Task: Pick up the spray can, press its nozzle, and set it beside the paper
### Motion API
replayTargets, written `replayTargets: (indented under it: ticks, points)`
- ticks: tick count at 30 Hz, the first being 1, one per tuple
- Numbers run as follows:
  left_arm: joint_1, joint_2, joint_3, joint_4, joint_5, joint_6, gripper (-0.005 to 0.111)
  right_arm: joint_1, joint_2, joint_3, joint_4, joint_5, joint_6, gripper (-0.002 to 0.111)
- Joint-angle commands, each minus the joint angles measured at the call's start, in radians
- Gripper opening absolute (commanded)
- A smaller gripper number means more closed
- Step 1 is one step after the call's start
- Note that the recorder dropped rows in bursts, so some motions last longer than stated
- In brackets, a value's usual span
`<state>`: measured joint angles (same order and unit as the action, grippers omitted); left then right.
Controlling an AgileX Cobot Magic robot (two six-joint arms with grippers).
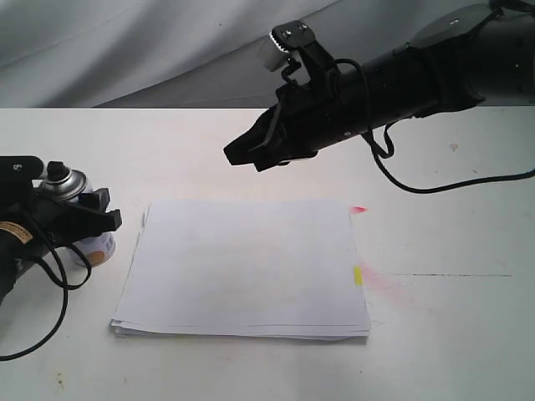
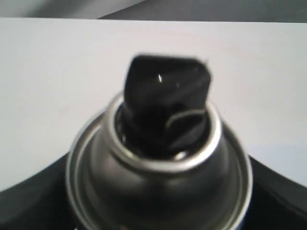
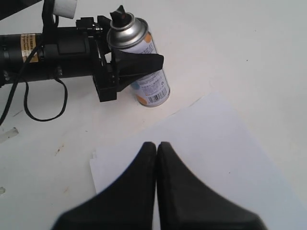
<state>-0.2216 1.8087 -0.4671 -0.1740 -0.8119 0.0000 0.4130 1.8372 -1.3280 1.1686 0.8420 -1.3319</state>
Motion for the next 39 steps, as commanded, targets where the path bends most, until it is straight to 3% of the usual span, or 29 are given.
replayTargets:
  ticks: [1, 7, 11, 17, 21, 27, 32, 39]
  points:
    - [0.003, -0.159, 0.002, -0.004, 0.092, 0.037, 0.067, -0.005, -0.113, 0.005, 0.004, -0.012, 0.029, 0.0]
    - [0.003, -0.467, 0.002, -0.004, 0.274, 0.037, 0.067, -0.005, -0.241, 0.005, -0.054, -0.038, 0.118, 0.0]
    - [-0.007, -0.71, 0.002, 0.036, 0.468, -0.012, 0.064, -0.003, -0.324, 0.005, -0.147, -0.049, 0.206, 0.0]
    - [-0.106, -1.068, 0.002, 0.072, 0.606, -0.052, 0.044, -0.003, -0.502, 0.018, -0.286, -0.037, 0.401, 0.0]
    - [-0.165, -1.258, 0.002, 0.072, 0.684, -0.052, 0.03, -0.003, -0.667, 0.126, -0.312, -0.042, 0.432, 0.0]
    - [-0.181, -1.426, 0.002, 0.072, 0.865, -0.052, 0.015, -0.003, -0.959, 0.359, -0.313, -0.135, 0.473, 0.0]
    - [-0.181, -1.488, 0.002, 0.072, 1.004, -0.052, 0.01, -0.003, -1.189, 0.536, -0.313, -0.161, 0.517, 0.0]
    - [-0.181, -1.594, 0.071, 0.061, 0.96, -0.05, 0.01, -0.003, -1.474, 0.719, -0.313, -0.161, 0.529, 0.0]
